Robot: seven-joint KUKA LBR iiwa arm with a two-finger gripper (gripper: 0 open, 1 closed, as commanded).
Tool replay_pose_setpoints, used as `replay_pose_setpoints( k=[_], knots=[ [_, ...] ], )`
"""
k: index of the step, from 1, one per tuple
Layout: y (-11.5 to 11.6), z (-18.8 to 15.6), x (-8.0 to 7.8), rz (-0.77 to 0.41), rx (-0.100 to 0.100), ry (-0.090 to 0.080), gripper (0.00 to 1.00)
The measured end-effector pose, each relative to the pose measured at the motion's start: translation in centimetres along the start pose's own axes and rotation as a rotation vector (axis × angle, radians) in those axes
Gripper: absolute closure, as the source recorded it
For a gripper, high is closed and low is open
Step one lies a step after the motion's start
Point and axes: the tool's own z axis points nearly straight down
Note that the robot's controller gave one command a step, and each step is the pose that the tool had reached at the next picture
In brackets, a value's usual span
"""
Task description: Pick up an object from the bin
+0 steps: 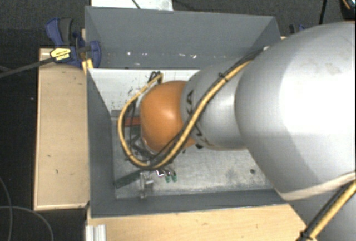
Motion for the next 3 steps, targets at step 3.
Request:
replay_pose_setpoints(
  k=[3],
  knots=[
    [-7.8,-23.7,2.7,-0.662,0.005,-0.015,1.00]
  ],
)
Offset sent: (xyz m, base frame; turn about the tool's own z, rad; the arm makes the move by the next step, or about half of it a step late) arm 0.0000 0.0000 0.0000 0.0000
